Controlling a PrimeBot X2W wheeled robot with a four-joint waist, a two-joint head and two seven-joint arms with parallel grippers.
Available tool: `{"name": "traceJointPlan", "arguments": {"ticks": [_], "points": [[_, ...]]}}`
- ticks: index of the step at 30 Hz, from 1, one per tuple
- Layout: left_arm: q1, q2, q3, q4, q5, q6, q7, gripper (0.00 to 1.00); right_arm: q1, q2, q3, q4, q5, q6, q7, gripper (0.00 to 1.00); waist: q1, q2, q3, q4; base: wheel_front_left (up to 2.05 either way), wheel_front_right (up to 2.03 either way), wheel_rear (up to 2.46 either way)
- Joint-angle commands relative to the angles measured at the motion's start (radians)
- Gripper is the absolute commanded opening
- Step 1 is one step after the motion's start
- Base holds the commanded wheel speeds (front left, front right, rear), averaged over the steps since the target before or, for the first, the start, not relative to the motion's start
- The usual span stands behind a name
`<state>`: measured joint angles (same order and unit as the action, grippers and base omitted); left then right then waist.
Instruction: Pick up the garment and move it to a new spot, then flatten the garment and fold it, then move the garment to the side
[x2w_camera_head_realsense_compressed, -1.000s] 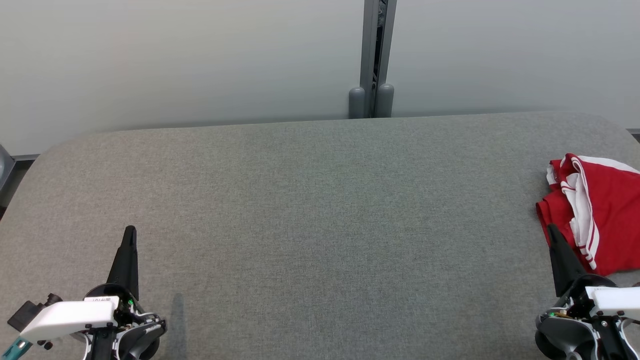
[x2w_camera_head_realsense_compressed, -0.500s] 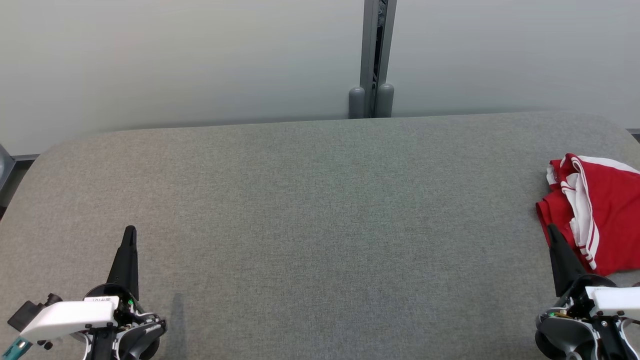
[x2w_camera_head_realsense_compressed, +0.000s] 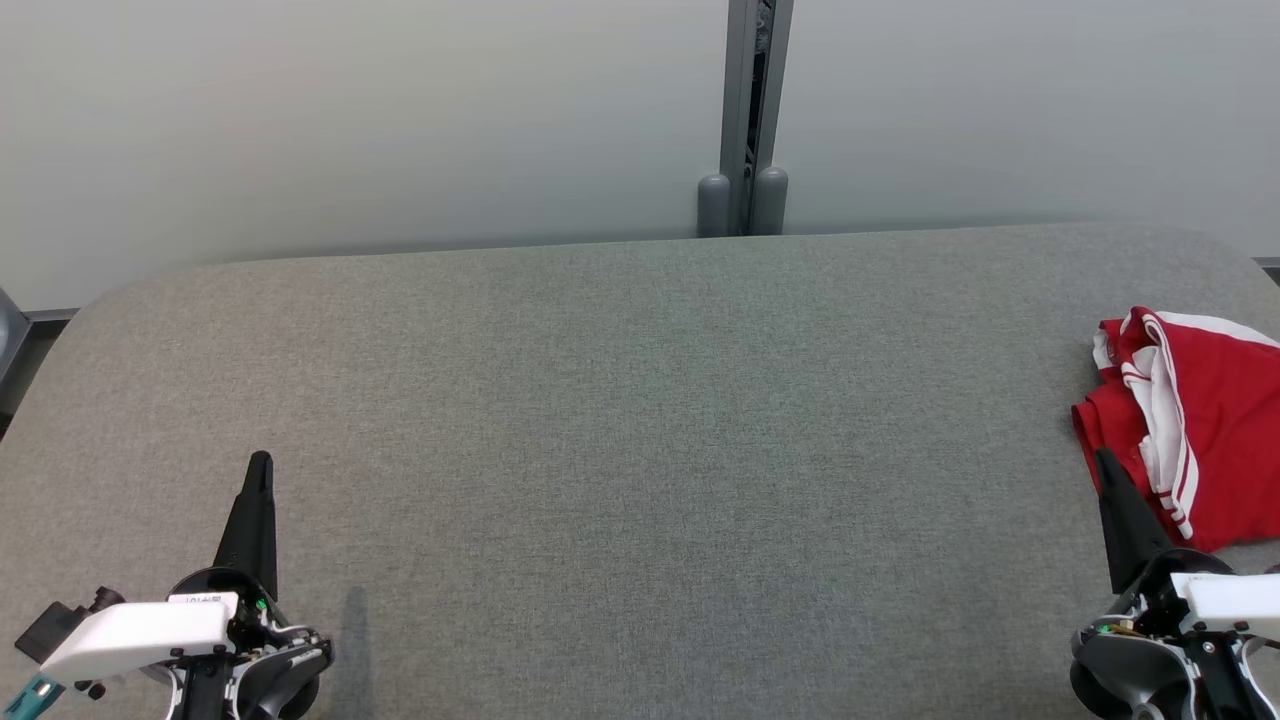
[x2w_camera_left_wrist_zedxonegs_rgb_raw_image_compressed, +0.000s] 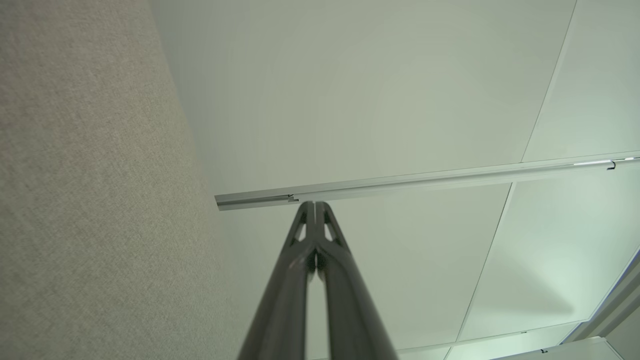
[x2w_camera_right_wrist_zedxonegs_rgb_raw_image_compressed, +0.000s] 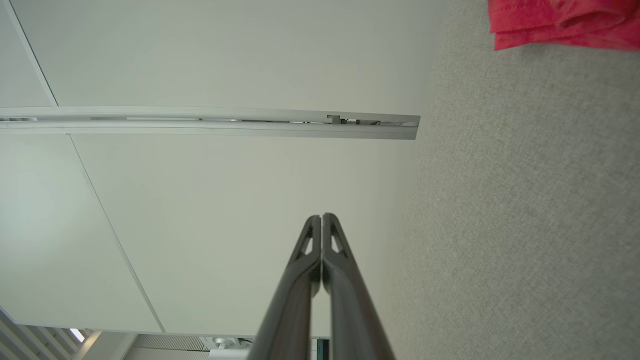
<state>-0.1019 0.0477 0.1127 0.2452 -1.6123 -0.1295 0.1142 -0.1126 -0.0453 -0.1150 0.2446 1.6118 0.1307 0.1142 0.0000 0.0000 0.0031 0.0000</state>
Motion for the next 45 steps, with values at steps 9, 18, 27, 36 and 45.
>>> {"name": "traceJointPlan", "arguments": {"ticks": [9, 18, 27, 36, 45], "points": [[-0.013, 0.005, 0.004, -0.003, -0.002, -0.004, 0.003, 0.00, 0.009, -0.009, 0.000, -0.003, 0.003, 0.000, 0.003, 0.00, 0.0000, 0.0000, 0.000, 0.000, 0.00, 0.00, 0.00], [-0.013, 0.005, 0.004, -0.003, -0.002, -0.004, 0.003, 0.00, 0.009, -0.009, 0.000, -0.003, 0.003, 0.000, 0.003, 0.00, 0.0000, 0.0000, 0.000, 0.000, 0.00, 0.00, 0.00], [-0.013, 0.005, 0.004, -0.003, -0.002, -0.004, 0.003, 0.00, 0.009, -0.009, 0.000, -0.003, 0.002, 0.000, 0.003, 0.00, 0.0000, 0.0000, 0.000, 0.000, 0.00, 0.00, 0.00], [-0.013, 0.005, 0.004, -0.003, -0.002, -0.004, 0.003, 0.00, 0.009, -0.009, 0.000, -0.003, 0.002, 0.000, 0.003, 0.00, 0.0000, 0.0000, 0.000, 0.000, 0.00, 0.00, 0.00], [-0.013, 0.005, 0.004, -0.003, -0.002, -0.004, 0.003, 0.00, 0.009, -0.009, 0.000, -0.003, 0.003, 0.000, 0.003, 0.00, 0.0000, 0.0000, 0.000, 0.000, 0.00, 0.00, 0.00]]}}
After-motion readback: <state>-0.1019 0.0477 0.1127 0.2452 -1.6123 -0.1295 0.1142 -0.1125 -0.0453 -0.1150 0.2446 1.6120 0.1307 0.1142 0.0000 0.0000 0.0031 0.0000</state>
